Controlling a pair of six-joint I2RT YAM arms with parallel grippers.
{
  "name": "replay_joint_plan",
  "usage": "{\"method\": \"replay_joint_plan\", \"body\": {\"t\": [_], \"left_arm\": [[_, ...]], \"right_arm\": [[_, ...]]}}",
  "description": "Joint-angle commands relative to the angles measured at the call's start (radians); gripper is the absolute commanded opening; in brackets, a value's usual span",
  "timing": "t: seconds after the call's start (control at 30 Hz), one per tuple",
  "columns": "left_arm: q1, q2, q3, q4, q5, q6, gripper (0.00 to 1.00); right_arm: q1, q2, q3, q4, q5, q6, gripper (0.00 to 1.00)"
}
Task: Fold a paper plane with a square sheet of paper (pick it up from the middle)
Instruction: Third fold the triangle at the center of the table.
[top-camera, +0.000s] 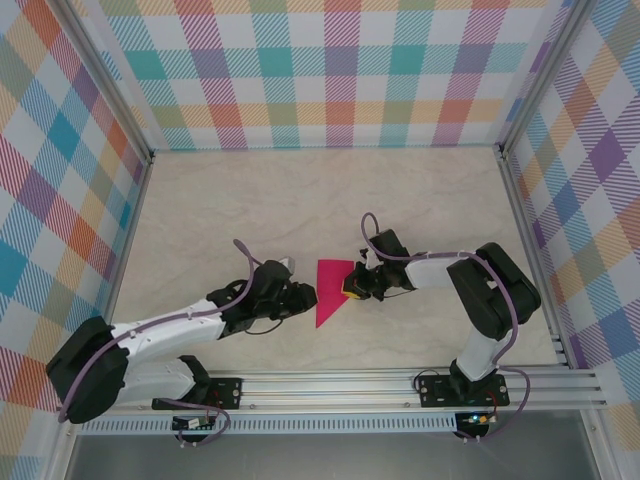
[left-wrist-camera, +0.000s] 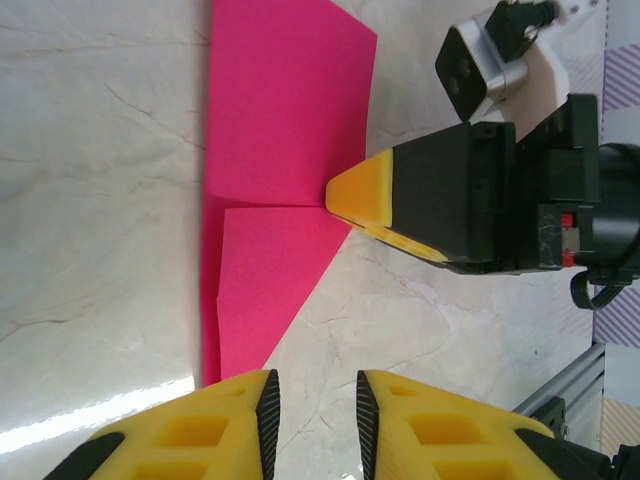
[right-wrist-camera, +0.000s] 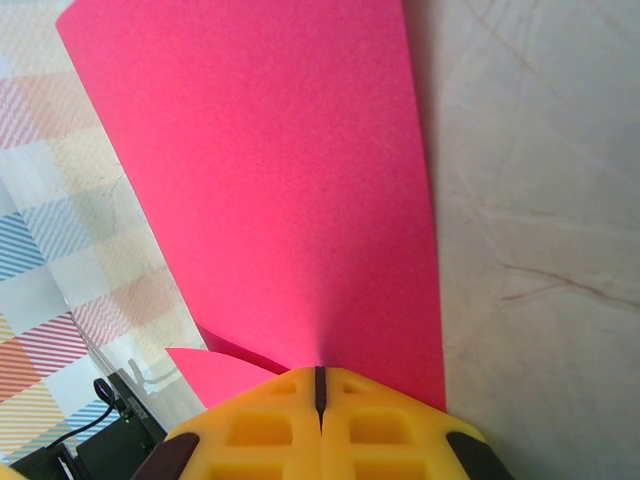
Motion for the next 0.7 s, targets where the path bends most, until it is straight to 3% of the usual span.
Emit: {"method": "replay_joint_plan", "body": {"t": [0.0,0.27,0.67], "left_arm": [[-0.024,0.080,0.052,0.094,0.066,-0.014,0.28],[-0.049,0.257,0.116,0.054,0.053,0.025,0.19],[-0.049,0.371,0.098,-0.043,-0.024,0.053,0.11]], "right_arm": [[0.003,-0.009,-0.005,0.011,0.006,0.014,0.01],[0.002,-0.011,0.002,0.007,-0.001,0.013,0.01],[0.013,-0.074,0.040,-0.022,-0.042,-0.008,0.02]]}}
